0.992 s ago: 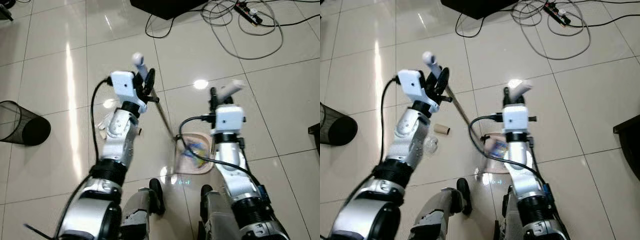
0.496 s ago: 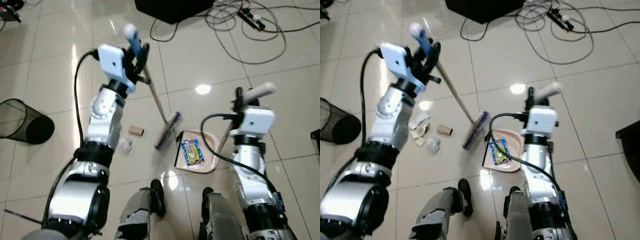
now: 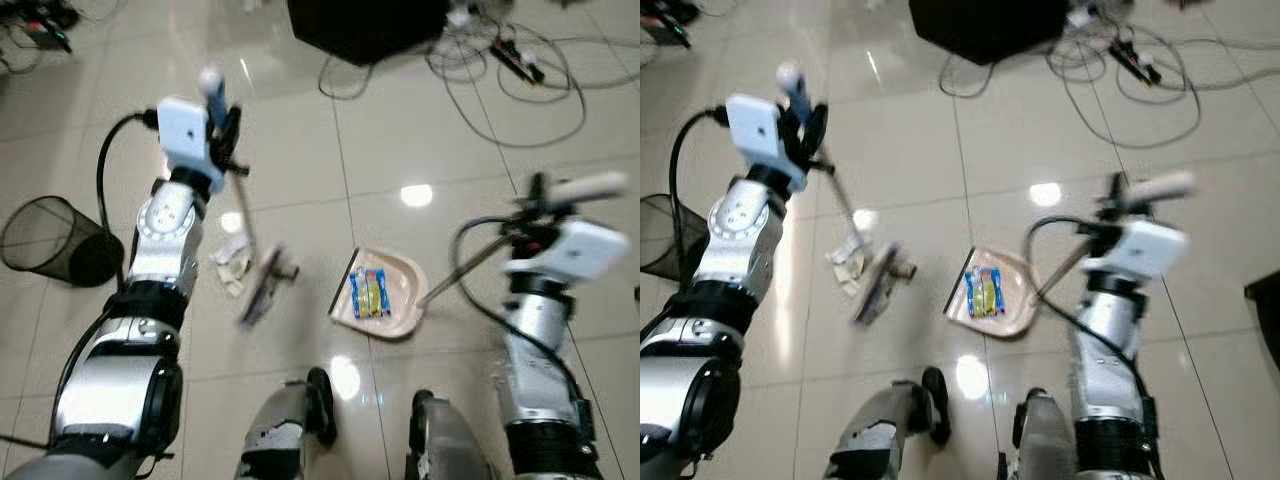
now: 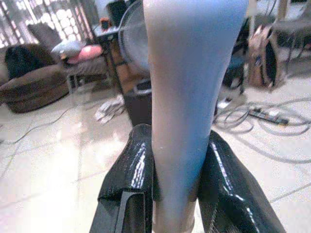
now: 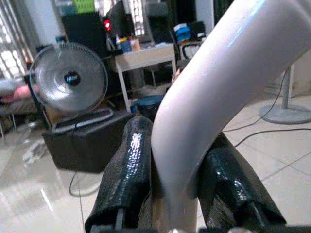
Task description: Sweep floor
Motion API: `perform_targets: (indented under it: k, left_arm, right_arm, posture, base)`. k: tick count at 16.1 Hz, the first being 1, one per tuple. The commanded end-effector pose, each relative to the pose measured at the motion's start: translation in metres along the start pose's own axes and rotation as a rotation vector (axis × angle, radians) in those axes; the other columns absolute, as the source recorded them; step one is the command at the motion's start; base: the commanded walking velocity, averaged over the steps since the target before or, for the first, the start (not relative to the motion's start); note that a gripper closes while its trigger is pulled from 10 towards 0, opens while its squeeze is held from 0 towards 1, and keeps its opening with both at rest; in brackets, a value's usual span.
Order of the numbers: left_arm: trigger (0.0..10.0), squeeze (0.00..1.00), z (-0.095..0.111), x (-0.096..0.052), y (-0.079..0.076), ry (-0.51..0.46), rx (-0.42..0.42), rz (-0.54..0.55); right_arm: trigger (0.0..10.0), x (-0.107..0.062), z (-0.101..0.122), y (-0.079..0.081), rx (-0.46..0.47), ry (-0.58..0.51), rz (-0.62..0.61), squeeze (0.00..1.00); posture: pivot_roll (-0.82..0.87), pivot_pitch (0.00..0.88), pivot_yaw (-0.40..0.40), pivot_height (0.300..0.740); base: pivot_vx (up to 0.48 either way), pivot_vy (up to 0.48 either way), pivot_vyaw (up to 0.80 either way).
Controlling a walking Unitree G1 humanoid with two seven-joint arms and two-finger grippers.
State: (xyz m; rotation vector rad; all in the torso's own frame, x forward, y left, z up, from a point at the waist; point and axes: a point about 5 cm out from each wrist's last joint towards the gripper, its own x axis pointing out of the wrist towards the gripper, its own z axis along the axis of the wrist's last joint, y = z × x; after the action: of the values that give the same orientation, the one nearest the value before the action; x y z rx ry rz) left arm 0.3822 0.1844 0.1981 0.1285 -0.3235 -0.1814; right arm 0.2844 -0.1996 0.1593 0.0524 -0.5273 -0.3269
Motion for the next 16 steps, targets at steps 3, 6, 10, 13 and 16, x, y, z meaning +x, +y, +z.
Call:
perform_targets:
  k: [3, 6, 10, 13, 16]
  left_arm:
    - [10.0, 0.00, -0.027, -0.034, 0.023, 0.092, 0.013, 0.064]
    - [10.0, 0.00, -0.016, -0.048, 0.035, 0.032, 0.027, 0.121]
    - [10.0, 0.00, -0.017, -0.071, 0.035, 0.060, 0.055, 0.163]
    - [10.0, 0.00, -0.025, -0.088, 0.029, 0.109, 0.020, 0.192]
    - [10.0, 0.00, -0.022, -0.100, 0.026, 0.119, 0.070, 0.229]
  right_arm:
    - [10.0, 0.019, 0.041, 0.002, 0.148, -0.064, 0.008, 0.00]
    - [10.0, 0.038, 0.071, 0.004, 0.252, -0.077, 0.056, 0.00]
    - [10.0, 0.063, 0.107, 0.017, 0.346, -0.110, 0.151, 0.00]
    - [10.0, 0.077, 0.122, 0.029, 0.394, -0.105, 0.211, 0.00]
    - [10.0, 0.080, 0.117, 0.036, 0.411, -0.065, 0.237, 0.00]
  posture:
    - [-0.05, 0.140, 0.175, 0.740]
    - [-0.05, 0.106, 0.139, 0.740]
    - [-0.04, 0.066, 0.107, 0.740]
    - [-0.05, 0.045, 0.079, 0.740]
    - [-0.02, 0.033, 0.065, 0.740]
  base:
    - [0.000, 0.000, 0.00]
    - [0.000, 0.000, 0.00]
    - [0.000, 0.000, 0.80]
    - [0.000, 0.000, 0.80]
    - [0.000, 0.000, 0.80]
